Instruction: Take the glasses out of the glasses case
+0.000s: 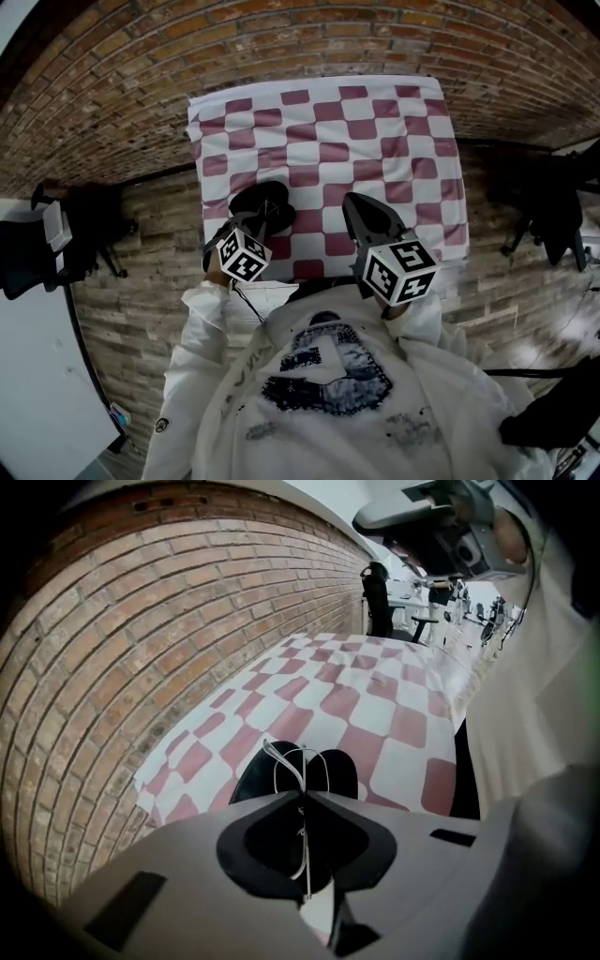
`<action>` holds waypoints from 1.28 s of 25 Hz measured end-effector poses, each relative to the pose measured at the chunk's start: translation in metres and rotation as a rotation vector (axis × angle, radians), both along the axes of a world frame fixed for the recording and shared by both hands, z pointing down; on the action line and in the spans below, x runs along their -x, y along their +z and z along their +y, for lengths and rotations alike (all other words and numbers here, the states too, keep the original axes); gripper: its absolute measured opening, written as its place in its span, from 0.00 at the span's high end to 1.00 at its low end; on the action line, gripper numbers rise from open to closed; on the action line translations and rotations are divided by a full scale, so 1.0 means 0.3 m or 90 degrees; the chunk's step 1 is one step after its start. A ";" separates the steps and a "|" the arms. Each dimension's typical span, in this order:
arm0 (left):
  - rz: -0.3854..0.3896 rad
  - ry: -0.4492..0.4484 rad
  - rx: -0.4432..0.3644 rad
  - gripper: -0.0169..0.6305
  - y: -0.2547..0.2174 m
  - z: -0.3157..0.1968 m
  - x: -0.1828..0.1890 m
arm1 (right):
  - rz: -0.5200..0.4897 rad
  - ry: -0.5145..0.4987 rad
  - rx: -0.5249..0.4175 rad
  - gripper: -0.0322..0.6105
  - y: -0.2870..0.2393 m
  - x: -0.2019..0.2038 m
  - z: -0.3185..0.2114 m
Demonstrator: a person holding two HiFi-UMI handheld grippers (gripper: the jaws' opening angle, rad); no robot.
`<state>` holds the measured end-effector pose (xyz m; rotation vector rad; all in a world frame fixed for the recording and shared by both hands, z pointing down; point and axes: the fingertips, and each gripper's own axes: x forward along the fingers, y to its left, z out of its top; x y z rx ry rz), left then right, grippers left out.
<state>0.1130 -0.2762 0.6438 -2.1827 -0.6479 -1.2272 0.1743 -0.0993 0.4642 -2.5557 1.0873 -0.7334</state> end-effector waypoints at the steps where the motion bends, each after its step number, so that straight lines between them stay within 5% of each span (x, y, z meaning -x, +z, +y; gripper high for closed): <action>1: 0.007 -0.011 0.001 0.92 -0.016 0.003 -0.001 | 0.002 -0.007 -0.002 0.93 -0.006 -0.001 0.002; 15: 0.120 -0.182 0.056 0.93 -0.298 0.085 0.007 | 0.028 -0.107 -0.019 0.93 -0.059 0.016 0.013; 32: 0.345 -0.361 0.132 0.93 -0.760 0.155 0.074 | 0.130 -0.171 -0.034 0.93 -0.216 0.051 0.025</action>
